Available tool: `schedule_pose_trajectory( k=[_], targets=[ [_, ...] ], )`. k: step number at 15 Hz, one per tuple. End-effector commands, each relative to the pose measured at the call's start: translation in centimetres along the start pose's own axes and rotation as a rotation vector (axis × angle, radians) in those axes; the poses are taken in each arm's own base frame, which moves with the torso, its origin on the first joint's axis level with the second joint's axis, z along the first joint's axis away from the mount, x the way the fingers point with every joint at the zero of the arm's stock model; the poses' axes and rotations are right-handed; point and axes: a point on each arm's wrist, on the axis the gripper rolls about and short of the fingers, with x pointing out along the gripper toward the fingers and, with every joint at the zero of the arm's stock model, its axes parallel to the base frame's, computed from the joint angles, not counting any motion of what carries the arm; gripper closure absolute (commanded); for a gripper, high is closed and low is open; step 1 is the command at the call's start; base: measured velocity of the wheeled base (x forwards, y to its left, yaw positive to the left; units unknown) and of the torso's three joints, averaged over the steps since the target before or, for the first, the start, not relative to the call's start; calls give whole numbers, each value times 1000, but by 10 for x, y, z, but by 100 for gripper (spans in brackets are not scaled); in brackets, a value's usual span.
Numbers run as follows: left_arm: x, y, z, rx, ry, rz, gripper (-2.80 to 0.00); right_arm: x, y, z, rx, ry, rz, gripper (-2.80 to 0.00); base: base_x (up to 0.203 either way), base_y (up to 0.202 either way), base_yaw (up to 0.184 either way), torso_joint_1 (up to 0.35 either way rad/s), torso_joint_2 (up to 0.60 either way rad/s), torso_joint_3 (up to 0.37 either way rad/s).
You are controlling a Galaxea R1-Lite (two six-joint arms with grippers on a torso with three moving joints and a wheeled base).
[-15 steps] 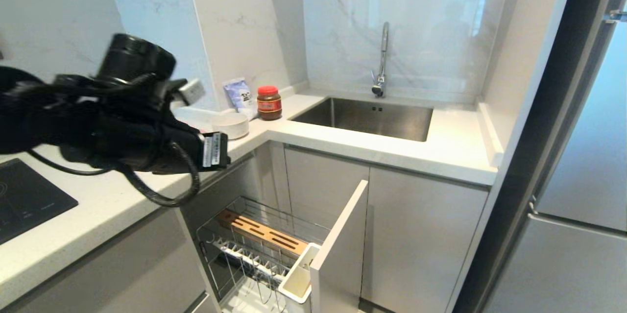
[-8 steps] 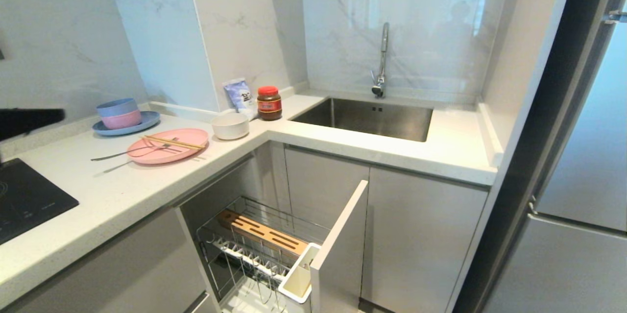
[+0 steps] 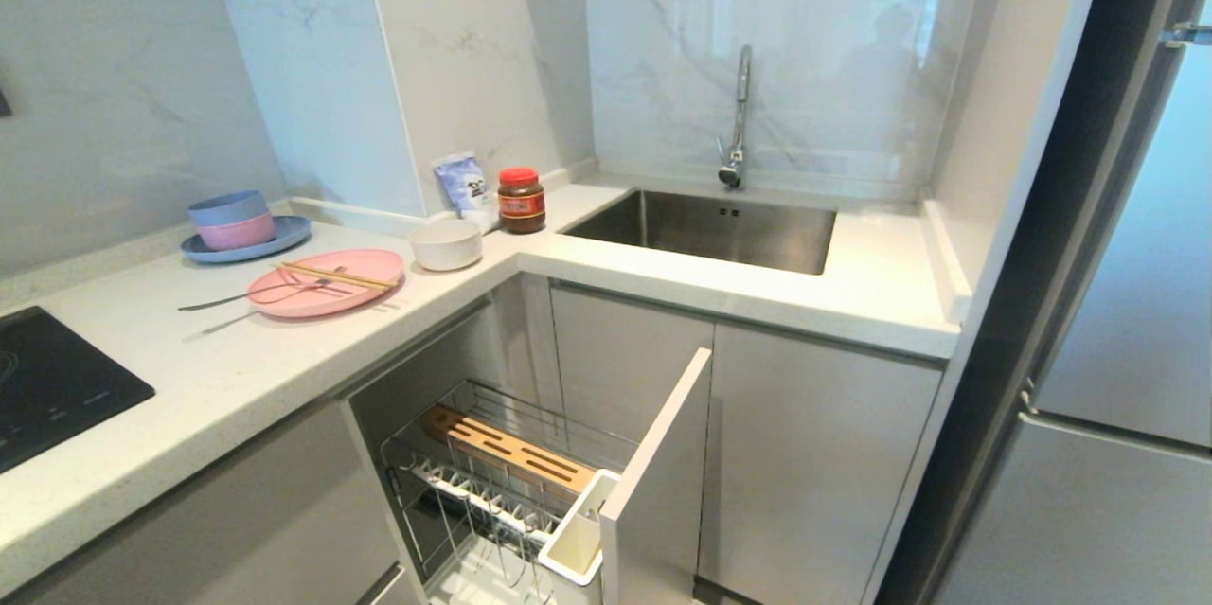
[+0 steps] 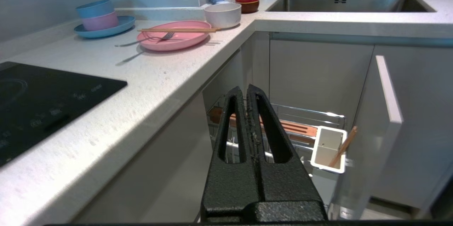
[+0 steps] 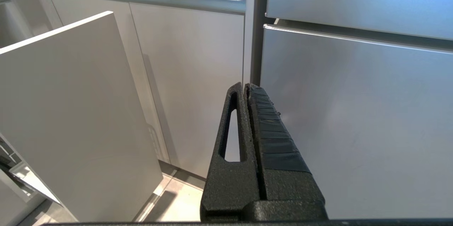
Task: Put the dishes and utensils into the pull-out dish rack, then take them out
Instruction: Pick up the chopsticks and place it in the cupboard
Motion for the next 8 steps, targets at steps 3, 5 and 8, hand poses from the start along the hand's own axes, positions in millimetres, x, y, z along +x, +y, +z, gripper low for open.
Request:
schedule_pose_trajectory(
  k=[3,5,8],
  targets=[
    [12,-12,-95,-33,-49,39,0,0,0,-1,0,-2,1,0,0,0,0,0,0,0],
    [17,-16,-112,-120,6,-7,0,0,0,-1,0,-2,-1,0,0,0,0,0,0,0],
    [15,-16,-111,-135,33,-33,0,0,0,-1,0,-2,1,0,0,0,0,0,0,0]
  ],
)
